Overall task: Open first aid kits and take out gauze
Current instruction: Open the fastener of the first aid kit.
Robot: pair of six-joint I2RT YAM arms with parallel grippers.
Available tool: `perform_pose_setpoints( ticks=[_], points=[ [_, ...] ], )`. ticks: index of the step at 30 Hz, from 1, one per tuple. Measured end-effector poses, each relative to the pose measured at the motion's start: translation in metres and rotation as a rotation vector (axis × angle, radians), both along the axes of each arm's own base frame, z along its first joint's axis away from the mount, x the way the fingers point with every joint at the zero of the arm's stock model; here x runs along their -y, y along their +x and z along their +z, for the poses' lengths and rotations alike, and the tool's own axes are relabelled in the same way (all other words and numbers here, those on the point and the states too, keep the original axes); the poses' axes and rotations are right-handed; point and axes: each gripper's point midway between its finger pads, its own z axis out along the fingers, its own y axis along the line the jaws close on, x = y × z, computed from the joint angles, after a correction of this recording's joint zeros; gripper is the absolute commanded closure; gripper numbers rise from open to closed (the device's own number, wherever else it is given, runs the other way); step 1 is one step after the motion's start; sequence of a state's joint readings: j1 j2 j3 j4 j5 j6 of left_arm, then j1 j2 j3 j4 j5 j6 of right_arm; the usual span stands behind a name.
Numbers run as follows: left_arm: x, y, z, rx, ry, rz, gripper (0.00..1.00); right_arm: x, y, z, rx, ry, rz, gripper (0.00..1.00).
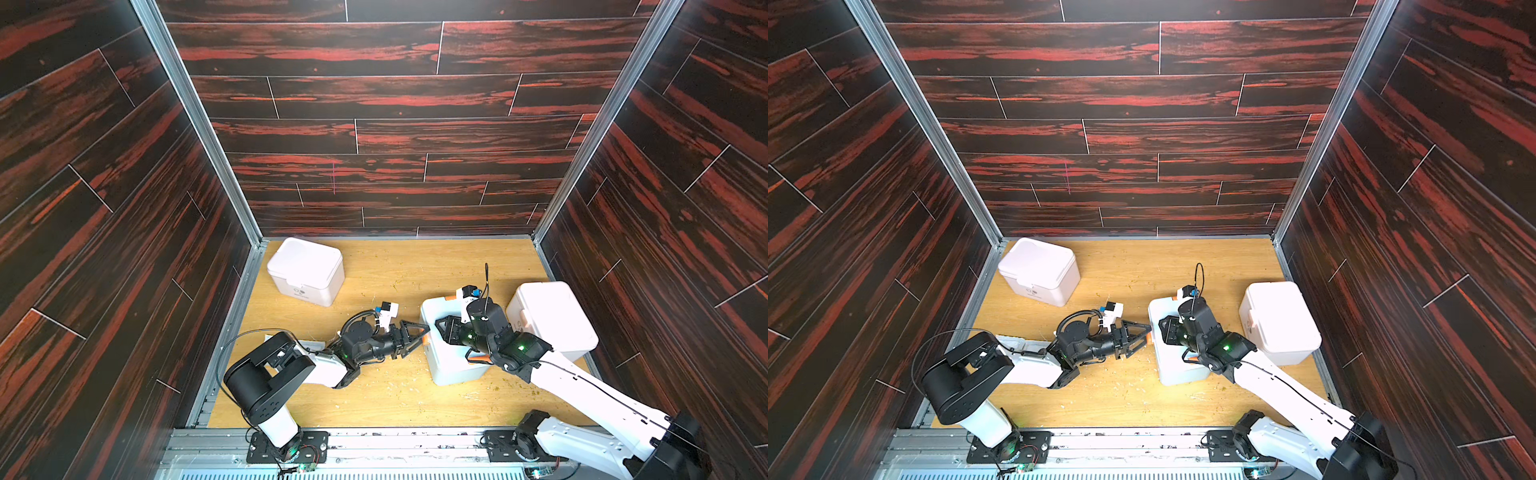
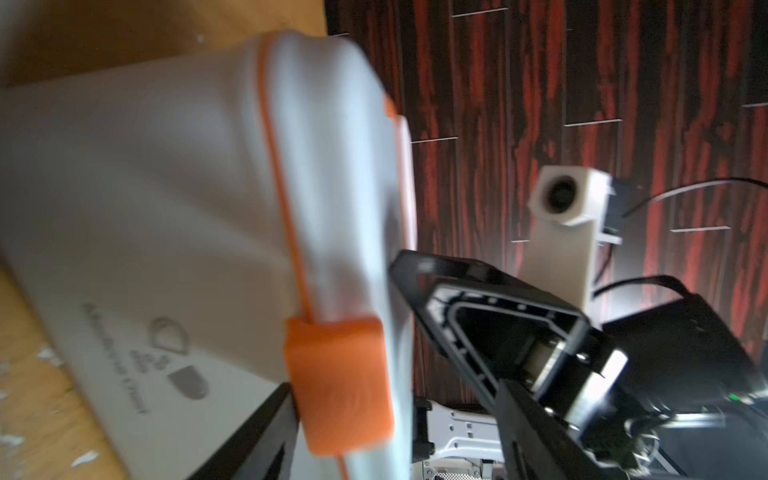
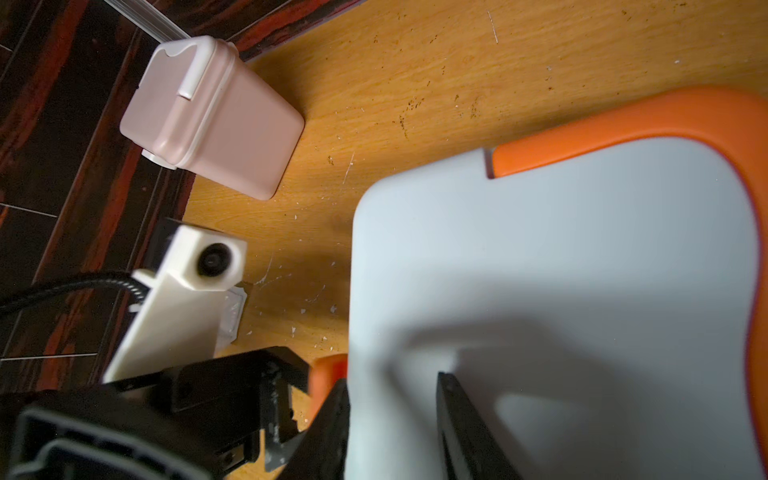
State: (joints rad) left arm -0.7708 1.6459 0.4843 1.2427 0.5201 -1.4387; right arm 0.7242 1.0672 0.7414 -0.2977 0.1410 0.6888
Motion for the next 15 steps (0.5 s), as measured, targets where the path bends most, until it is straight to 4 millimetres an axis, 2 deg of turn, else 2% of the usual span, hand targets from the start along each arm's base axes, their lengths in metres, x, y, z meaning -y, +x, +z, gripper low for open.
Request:
perform_pose_setpoints(
  ticks=[4,9,12,15],
  points=[
    [-0.005,0.002,0.003,0.007,-0.019,0.019,0.09,0.0,0.0,0.004,0.001,0.001,0.001,0.61],
    [-0.013,0.011,0.003,0.015,-0.025,0.059,0.06,0.006,-0.007,0.008,-0.025,-0.026,0.005,0.58],
    [-0.016,0.016,-0.004,0.003,-0.004,0.079,0.06,0.013,-0.014,0.011,-0.046,-0.055,0.008,0.57],
    [-0.018,0.019,-0.02,-0.027,0.061,0.09,0.06,0.022,-0.022,0.013,-0.065,-0.089,0.005,0.53]
  ],
)
